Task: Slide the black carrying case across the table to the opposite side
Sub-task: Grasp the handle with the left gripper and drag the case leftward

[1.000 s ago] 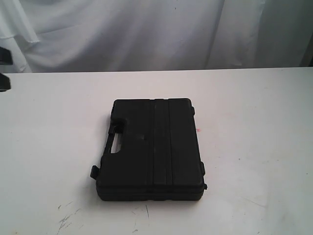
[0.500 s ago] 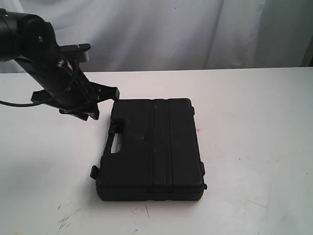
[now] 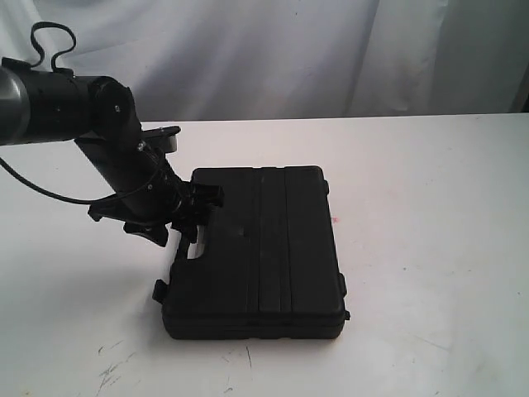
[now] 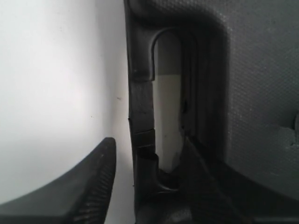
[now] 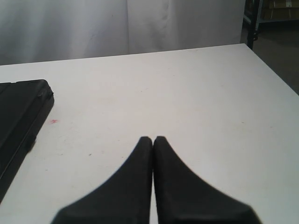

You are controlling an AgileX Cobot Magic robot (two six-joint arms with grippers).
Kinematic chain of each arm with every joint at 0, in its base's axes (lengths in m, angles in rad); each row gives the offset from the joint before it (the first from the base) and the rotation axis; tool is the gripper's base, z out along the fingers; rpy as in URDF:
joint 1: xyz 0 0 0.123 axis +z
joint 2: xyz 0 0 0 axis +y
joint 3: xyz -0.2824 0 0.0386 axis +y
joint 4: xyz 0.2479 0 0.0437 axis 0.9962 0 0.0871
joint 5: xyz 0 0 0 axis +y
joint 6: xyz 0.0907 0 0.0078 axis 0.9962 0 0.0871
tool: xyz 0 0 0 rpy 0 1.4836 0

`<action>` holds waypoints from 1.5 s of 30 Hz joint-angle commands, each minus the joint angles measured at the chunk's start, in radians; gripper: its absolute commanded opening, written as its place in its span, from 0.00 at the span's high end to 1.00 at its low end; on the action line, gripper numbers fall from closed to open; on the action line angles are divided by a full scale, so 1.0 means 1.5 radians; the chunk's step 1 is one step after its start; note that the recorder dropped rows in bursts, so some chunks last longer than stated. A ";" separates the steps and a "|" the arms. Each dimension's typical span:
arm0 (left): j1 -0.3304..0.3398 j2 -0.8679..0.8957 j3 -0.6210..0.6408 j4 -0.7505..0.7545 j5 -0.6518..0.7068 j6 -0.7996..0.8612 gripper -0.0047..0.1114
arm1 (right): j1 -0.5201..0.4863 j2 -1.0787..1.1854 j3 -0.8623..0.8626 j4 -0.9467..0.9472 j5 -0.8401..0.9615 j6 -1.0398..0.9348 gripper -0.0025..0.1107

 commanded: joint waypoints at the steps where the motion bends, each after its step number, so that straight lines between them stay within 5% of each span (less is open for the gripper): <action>1: -0.003 0.012 -0.004 -0.010 -0.001 0.006 0.58 | 0.000 -0.004 0.002 -0.004 0.000 -0.002 0.98; 29: -0.003 0.059 -0.004 -0.012 -0.015 0.005 0.62 | 0.000 -0.004 0.002 -0.004 0.000 -0.002 0.98; 31: -0.003 0.057 -0.004 -0.011 -0.018 0.005 0.67 | 0.000 -0.004 0.002 -0.004 0.000 -0.002 0.98; 35: -0.003 0.057 -0.004 0.017 -0.014 0.005 0.96 | 0.000 -0.004 0.002 -0.004 0.000 -0.002 0.98; 45: 0.021 0.056 -0.004 0.083 0.030 -0.036 0.96 | 0.000 -0.004 0.002 -0.004 0.000 -0.002 0.98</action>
